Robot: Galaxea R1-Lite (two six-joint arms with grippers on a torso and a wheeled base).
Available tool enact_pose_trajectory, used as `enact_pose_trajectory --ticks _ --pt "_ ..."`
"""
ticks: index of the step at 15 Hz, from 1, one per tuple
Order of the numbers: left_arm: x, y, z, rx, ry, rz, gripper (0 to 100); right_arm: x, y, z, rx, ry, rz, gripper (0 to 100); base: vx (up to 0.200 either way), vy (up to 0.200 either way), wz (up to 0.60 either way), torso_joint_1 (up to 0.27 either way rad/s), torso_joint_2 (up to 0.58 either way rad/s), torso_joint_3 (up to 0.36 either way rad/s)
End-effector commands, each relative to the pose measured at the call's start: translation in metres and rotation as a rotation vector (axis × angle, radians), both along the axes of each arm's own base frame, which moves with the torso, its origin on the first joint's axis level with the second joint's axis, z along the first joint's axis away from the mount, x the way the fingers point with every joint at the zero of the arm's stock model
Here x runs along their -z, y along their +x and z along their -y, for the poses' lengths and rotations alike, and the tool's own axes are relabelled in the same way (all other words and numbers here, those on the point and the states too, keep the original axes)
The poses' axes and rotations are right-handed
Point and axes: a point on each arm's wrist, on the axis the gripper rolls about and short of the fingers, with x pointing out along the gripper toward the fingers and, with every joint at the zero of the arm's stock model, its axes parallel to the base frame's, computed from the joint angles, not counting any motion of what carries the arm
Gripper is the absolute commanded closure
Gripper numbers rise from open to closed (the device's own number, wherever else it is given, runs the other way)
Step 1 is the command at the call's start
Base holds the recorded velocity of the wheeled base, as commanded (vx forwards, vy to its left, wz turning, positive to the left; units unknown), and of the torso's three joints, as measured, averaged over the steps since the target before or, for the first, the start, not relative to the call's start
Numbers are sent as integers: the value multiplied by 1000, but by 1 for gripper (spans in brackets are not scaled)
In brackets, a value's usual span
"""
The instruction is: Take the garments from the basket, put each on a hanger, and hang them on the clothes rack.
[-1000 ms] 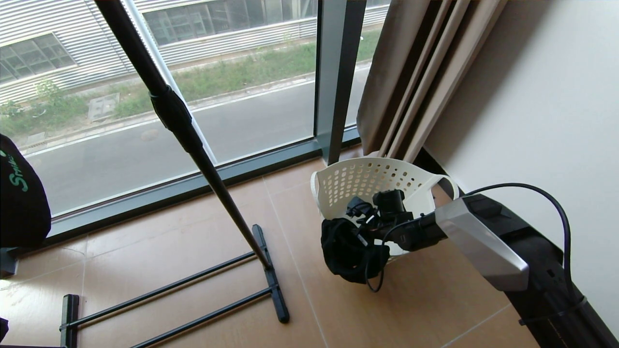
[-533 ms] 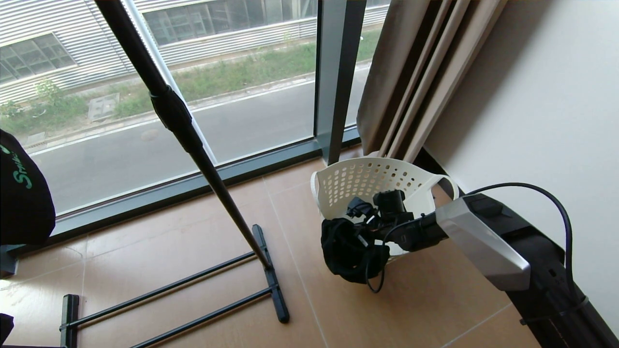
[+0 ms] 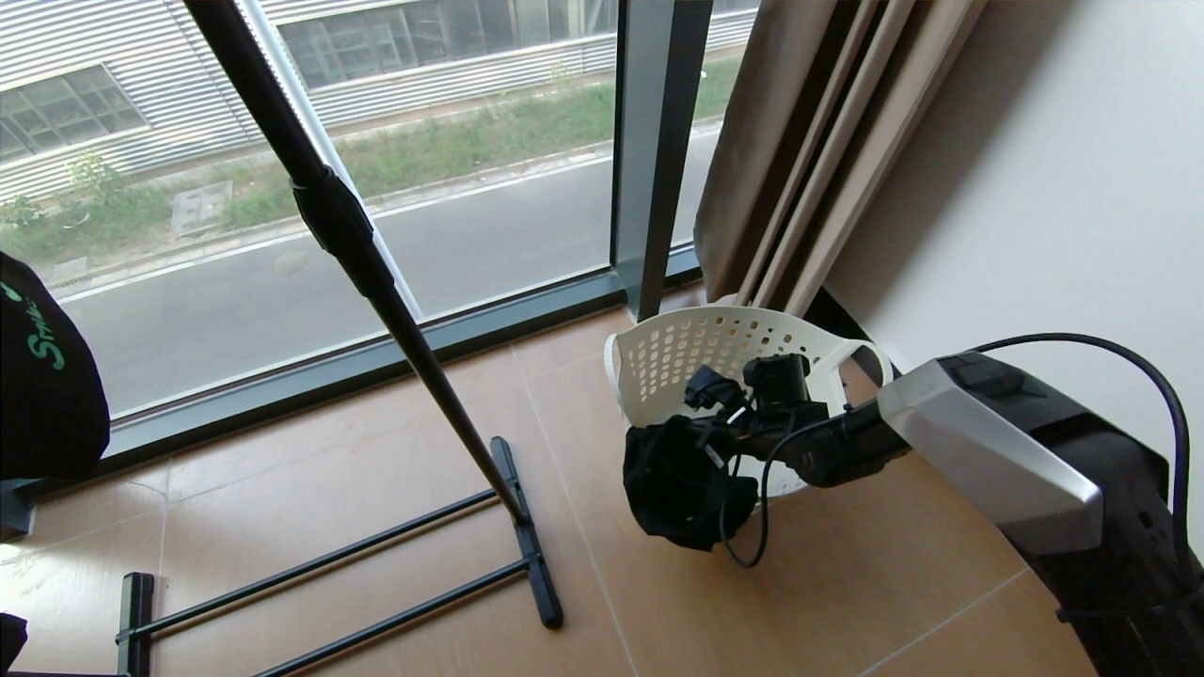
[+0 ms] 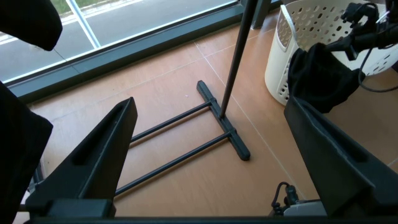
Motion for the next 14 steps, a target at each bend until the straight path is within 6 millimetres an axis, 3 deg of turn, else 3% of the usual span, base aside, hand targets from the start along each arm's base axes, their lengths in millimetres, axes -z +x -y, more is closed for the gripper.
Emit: enact_pose_trajectory --ticks 1,9,13,14 --pt "0 0 0 1 5 -1 0 -23 -10 3 -2 13 40 100 0 0 0 0 0 0" --pt "0 0 0 2 3 -1 0 -68 -52 7 -22 61 187 100 0 0 0 0 0 0" --pt "0 0 0 6 3 -1 0 -105 -97 6 -60 96 268 100 0 0 0 0 0 0" --pt "0 0 0 7 3 -1 0 -125 -122 8 -77 117 314 100 0 0 0 0 0 0"
